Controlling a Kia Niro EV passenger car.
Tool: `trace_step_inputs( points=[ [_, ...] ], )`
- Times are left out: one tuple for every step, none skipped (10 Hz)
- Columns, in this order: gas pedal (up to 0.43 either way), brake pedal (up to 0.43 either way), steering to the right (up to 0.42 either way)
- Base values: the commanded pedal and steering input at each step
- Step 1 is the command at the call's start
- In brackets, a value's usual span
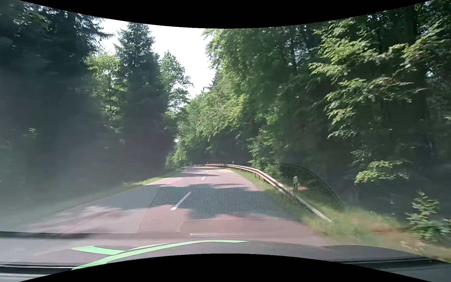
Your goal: Follow the waypoints while adhering to traffic rules and regulations
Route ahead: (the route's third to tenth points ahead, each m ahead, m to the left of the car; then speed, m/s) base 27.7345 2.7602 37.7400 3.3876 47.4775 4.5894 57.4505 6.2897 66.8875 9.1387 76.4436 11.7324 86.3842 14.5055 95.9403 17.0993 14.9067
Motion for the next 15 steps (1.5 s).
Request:
trace_step_inputs(
  points=[
    [0.118, 0.0, -0.011],
    [0.13, 0.0, -0.011],
    [0.13, 0.0, -0.01],
    [0.138, 0.0, -0.008],
    [0.138, 0.0, -0.007],
    [0.138, 0.0, -0.007],
    [0.15, 0.0, -0.007],
    [0.15, 0.0, -0.007],
    [0.15, 0.0, -0.007],
    [0.15, 0.0, -0.007],
    [0.15, 0.0, -0.007],
    [0.15, 0.0, -0.008],
    [0.15, 0.0, -0.01],
    [0.15, 0.0, -0.014],
    [0.15, 0.0, -0.017]
  ],
)
